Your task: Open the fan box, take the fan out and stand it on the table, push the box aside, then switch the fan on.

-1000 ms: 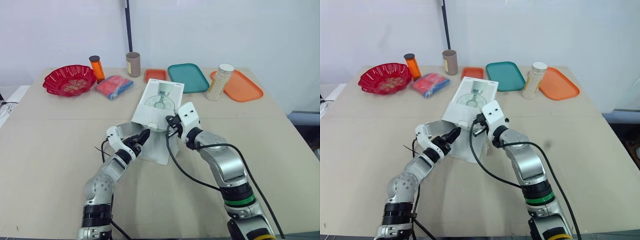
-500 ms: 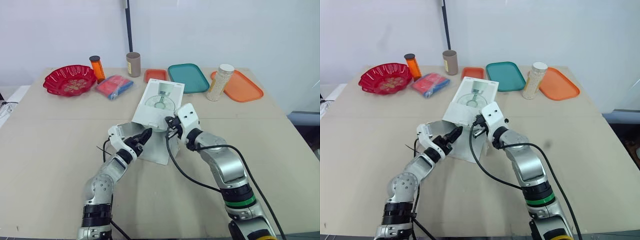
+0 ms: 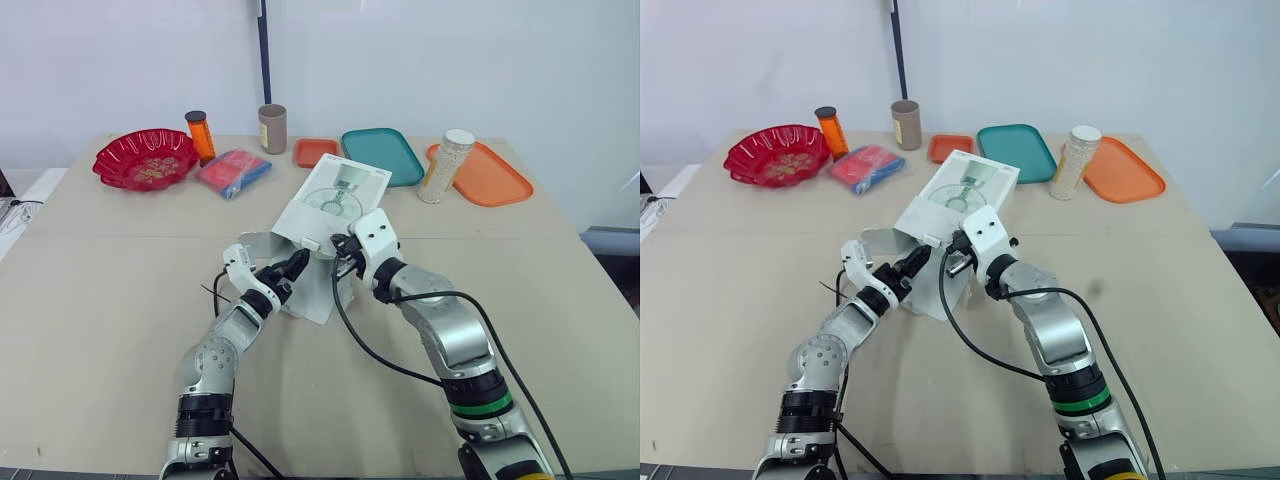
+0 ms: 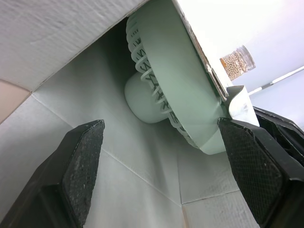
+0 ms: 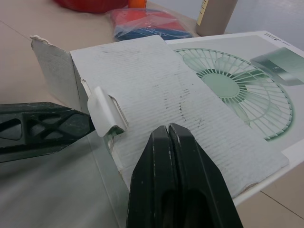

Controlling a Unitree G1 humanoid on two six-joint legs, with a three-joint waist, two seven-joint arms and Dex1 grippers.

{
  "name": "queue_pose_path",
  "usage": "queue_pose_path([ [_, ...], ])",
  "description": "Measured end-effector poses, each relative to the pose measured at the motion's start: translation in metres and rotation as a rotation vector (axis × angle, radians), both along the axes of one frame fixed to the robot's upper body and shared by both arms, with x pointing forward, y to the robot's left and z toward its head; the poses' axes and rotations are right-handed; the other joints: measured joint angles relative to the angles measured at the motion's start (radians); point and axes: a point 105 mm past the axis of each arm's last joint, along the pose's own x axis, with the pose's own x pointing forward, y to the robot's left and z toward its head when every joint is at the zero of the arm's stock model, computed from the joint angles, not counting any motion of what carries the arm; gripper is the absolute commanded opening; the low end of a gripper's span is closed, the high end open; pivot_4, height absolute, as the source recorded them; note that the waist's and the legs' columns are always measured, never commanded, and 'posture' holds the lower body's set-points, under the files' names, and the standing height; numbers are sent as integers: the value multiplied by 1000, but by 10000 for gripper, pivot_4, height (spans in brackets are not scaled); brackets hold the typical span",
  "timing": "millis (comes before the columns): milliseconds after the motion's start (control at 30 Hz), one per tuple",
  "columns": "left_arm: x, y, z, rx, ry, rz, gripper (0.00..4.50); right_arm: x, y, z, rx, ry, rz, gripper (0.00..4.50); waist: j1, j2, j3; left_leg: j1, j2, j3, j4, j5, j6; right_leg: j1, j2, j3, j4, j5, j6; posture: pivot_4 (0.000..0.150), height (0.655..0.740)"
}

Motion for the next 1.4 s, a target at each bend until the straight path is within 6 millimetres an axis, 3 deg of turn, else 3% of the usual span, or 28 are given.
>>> queue_pose_path([
  [333, 5, -8, 11, -47, -20, -16, 40636, -1, 0, -2, -3, 3, 1, 0, 1, 0, 0, 0, 0, 0, 0, 0, 0, 0, 0, 0, 0, 0, 0, 1500, 7400],
  [867, 14, -14, 6, -98, 20, 9, 40636, -1, 2, -5, -17, 7, 8, 0, 2, 0, -1, 1, 0, 0, 1, 0, 0, 1, 0, 0, 0, 0, 0, 1500, 7400],
  [967, 15, -15, 6, -107, 24, 6, 33433, -1, 2, -5, -17, 8, 8, 0, 2, 0, -1, 1, 0, 0, 1, 0, 0, 1, 0, 0, 0, 0, 0, 1500, 7400],
  [1067, 17, -17, 9, -132, 24, -1, 23019, -2, 2, -5, -17, 7, 9, 0, 2, 0, -1, 1, 0, -1, 1, 0, 0, 2, 0, -1, 0, 0, 0, 1500, 7400],
  [1367, 19, -16, 10, -157, 38, 11, 23019, -2, 3, -6, -18, 9, 13, 0, 2, 0, -1, 1, 0, -1, 1, 0, 0, 2, 0, -1, 0, 0, 0, 1500, 7400],
  [1400, 19, -16, 10, -160, 38, 10, 17815, -3, 3, -6, -18, 9, 13, 0, 2, 0, -1, 1, 0, -1, 1, 0, 0, 2, 0, -1, 0, 1, 0, 1500, 7400],
])
